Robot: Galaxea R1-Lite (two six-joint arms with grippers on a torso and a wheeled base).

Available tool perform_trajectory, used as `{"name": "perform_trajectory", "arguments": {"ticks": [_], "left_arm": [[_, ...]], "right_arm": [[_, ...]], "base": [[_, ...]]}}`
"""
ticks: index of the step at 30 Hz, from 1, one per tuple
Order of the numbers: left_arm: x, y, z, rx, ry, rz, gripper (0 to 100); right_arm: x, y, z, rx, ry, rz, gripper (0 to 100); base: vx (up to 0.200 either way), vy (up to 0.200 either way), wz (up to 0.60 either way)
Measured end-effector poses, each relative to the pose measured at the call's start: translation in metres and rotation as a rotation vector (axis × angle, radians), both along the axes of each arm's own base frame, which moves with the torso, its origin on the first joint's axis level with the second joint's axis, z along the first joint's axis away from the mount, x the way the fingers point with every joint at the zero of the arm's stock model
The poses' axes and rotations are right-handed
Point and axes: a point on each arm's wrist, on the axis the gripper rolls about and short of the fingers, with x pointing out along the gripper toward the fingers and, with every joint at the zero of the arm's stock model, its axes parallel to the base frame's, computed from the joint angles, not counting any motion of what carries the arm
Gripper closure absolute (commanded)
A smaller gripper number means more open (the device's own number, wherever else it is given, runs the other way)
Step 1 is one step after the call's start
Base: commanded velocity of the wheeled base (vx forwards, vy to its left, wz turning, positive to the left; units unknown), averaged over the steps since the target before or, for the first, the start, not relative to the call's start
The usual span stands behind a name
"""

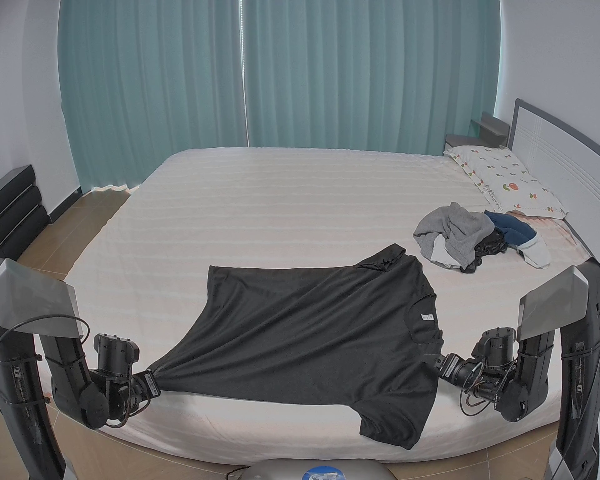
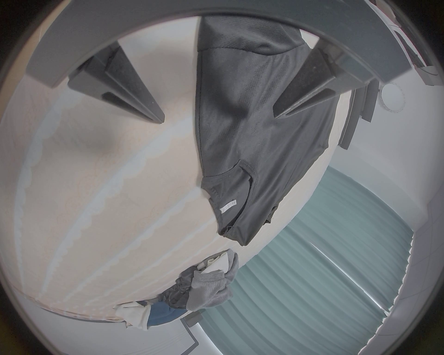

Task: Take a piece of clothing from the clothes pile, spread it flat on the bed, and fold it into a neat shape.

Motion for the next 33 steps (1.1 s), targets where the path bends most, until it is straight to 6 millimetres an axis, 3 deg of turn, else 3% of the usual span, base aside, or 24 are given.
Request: {"name": "perform_trajectory", "arguments": {"ticks": [9, 10, 23, 33], "left_arm": [[-0.001, -0.002, -0.002, -0.006, 0.01, -0.009, 100], [-0.002, -0.003, -0.002, -0.008, 0.011, -0.009, 100], [-0.004, -0.006, -0.003, -0.028, 0.023, -0.033, 100], [-0.012, -0.006, -0.005, -0.033, 0.057, -0.061, 100]], "right_arm": [[-0.018, 0.011, -0.001, -0.034, 0.041, 0.095, 0], [-0.019, 0.012, -0.002, -0.034, 0.045, 0.102, 100], [-0.038, 0.007, -0.004, -0.151, 0.097, 0.186, 100], [-0.055, -0.02, 0.007, -0.303, 0.202, 0.239, 100]], "base": [[0.0, 0.0, 0.0], [0.0, 0.0, 0.0], [0.0, 0.0, 0.0], [0.0, 0.0, 0.0]]}}
